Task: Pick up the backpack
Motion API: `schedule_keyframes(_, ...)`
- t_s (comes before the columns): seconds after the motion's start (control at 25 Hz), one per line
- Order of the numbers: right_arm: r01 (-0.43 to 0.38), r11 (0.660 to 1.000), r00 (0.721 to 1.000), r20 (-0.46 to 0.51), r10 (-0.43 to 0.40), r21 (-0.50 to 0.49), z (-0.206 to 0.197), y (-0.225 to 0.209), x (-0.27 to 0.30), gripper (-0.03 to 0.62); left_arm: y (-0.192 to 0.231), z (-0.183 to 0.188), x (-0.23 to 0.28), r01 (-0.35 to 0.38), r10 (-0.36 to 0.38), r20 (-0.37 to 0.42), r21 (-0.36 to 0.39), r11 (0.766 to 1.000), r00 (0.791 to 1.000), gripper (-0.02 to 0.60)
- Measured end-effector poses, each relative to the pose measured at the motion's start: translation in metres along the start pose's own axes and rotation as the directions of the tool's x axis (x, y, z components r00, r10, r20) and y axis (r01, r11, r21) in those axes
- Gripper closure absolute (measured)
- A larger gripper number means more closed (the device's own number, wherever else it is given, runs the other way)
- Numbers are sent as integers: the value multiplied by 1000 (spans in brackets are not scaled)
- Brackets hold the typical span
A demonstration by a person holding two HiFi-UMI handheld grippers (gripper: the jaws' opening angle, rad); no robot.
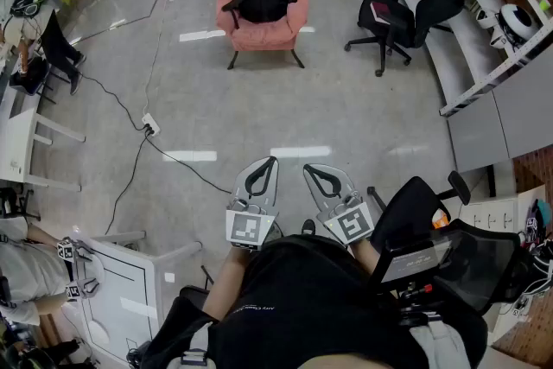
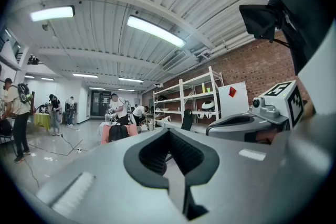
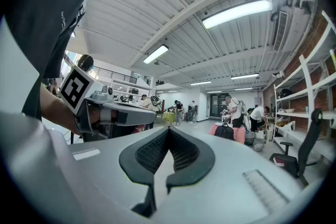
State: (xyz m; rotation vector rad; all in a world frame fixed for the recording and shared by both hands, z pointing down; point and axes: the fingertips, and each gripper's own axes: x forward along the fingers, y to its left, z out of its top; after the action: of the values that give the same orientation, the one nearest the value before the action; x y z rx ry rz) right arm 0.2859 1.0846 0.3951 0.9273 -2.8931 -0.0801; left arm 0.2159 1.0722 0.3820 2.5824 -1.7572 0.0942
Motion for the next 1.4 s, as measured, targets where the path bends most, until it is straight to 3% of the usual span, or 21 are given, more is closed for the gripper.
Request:
schedule_keyframes(0.52,37,999,999,-4,-37,15,2,31,69,580,64,-12,-16,38,-38,38,16,999,999,581)
schedule_keyframes(0.72,37,999,999,8,-37,28,-5,29,86,580,77,-14,-2,55,-55,10,7,998,998,581)
schedule_keyframes(1.04,8,999,1000,13,-8,43,-21,-33,113,580,90,-16,64,23,-22,-11,31,999,1000,581)
schedule_keyframes(1.4,-39,998,999,22,38,48,-12,-126,145,580,97,-1,144,-49,49,-30,16,999,998,581)
